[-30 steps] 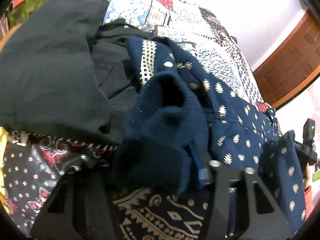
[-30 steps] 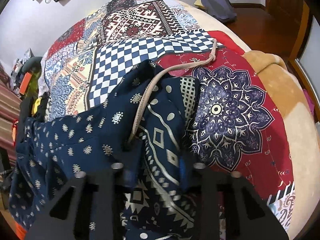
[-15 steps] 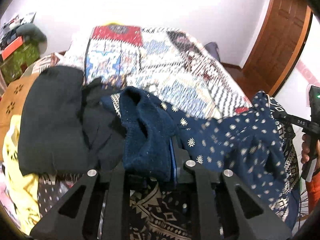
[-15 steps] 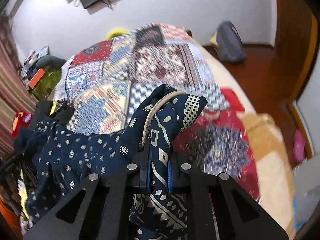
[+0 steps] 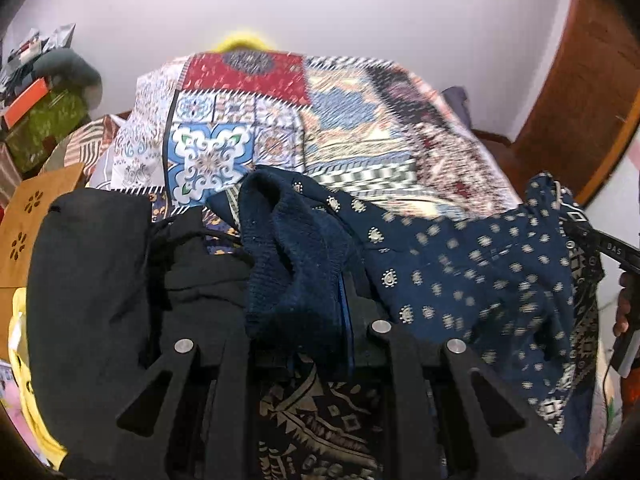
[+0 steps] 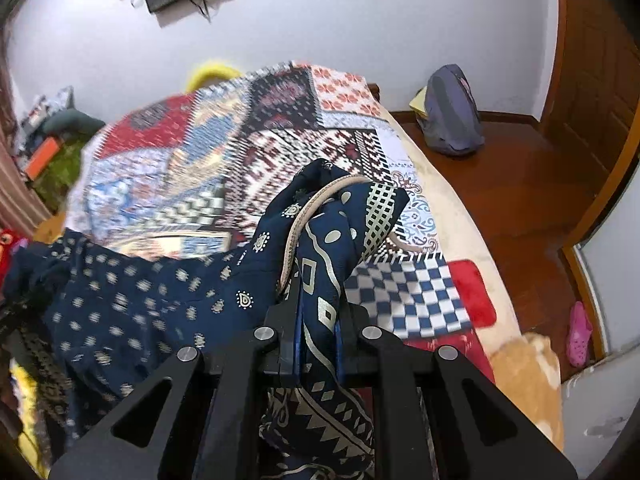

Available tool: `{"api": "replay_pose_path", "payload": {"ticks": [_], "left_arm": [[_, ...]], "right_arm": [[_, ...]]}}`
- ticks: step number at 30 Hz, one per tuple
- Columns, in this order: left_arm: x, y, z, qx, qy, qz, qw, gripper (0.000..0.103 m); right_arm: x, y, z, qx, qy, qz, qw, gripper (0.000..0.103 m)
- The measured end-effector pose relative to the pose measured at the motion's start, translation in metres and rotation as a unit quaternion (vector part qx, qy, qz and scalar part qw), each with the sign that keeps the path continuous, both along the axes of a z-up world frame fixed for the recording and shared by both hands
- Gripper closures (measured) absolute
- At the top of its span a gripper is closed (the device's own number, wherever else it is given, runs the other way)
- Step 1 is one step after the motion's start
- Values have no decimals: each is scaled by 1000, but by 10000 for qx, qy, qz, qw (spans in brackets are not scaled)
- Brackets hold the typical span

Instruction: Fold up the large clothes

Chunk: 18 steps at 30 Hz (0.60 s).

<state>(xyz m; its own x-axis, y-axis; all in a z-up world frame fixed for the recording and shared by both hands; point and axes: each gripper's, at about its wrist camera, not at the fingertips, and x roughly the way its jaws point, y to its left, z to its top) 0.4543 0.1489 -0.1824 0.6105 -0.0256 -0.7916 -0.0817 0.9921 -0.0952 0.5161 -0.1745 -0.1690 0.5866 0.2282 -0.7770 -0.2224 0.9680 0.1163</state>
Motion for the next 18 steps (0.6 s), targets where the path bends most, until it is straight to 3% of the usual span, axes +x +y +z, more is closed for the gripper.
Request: {"api": "replay_pose_path", "payload": {"ticks": [9,15,18], "left_arm": [[25,27,-44,-151,492,289,9983,74],[14,23,-46,41,647,254,9976,61],[2,19,-37,102,636,221,9977,59]], "right_arm": [[25,-5,-47,-260,442,-85,9986,87],[8,-5,-42,-509,295,-69,9982,85],[-7,-9,-27,-531,354,-24,9980,78]]}}
